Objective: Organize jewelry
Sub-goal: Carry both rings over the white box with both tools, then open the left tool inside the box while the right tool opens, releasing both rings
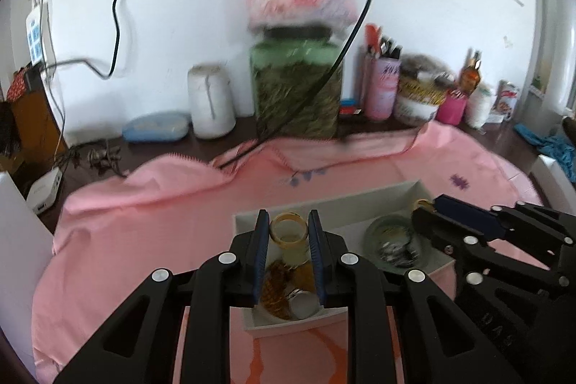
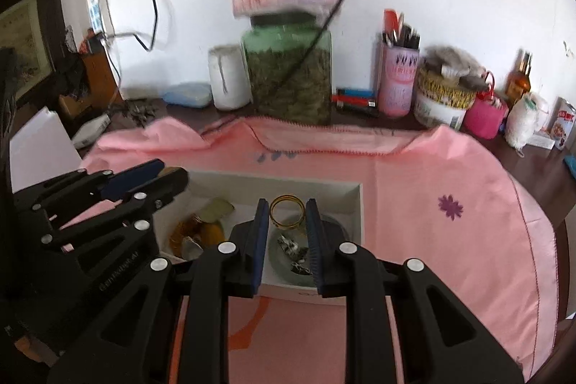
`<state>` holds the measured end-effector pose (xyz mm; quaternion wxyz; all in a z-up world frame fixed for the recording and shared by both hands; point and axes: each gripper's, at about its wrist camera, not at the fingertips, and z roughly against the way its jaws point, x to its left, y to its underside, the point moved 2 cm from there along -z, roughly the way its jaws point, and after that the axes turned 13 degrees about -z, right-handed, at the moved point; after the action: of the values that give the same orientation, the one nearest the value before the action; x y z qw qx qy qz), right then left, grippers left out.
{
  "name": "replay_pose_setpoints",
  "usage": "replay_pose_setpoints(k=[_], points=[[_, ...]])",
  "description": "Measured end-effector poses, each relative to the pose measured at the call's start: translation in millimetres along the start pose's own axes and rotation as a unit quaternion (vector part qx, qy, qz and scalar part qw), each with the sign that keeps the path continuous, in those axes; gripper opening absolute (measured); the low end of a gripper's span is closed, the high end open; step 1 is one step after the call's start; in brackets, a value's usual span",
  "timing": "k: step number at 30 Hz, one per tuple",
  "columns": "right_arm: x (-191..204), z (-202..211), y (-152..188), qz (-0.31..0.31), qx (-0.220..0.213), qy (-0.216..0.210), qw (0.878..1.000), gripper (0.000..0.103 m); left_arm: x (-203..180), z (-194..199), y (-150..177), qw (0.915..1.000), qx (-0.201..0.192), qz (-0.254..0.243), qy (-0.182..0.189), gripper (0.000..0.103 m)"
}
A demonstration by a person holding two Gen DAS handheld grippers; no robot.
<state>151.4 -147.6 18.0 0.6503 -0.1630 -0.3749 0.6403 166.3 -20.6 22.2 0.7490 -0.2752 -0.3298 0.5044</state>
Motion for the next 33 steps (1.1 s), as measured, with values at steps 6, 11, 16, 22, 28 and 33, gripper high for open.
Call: replay_pose_setpoints(k=[6, 11, 16, 22, 28, 33], points=[[-5.5, -11.7, 5.1, -0.004, 0.009, 0.007, 1.0, 0.02, 2.3, -17.6, 7.5, 0.9997, 0.022, 0.005, -0.001, 0.022], [-7.3, -16.2, 4.8, -0.007, 0.011, 0.012, 1.0, 0.02, 0.7, -20.4, 8.9, 0.9997, 0.023, 0.003, -0.003, 0.022], [-6.5, -16.5, 4.7, -0.007, 0.008, 0.012, 1.0, 0.02, 0.0, -22.0, 8.4, 0.9997, 0.023, 0.002, -0.01, 0.022], [-5.4, -18.5, 3.8, -0.004, 0.007, 0.016, 1.0, 0.02, -0.1, -23.0, 8.5, 0.9996, 0.025, 0.001, -0.01, 0.022], [-5.7, -19.6, 2.8, -0.005, 0.005, 0.016, 1.0, 0.02, 1.0, -26.6, 8.7, 0.9995, 0.028, 0.003, -0.009, 0.022], [-6.5, -22.5, 2.8, -0.005, 0.008, 0.016, 1.0, 0.02, 3.1, -29.9, 8.2, 0.9994, 0.033, 0.008, -0.01, 0.022]])
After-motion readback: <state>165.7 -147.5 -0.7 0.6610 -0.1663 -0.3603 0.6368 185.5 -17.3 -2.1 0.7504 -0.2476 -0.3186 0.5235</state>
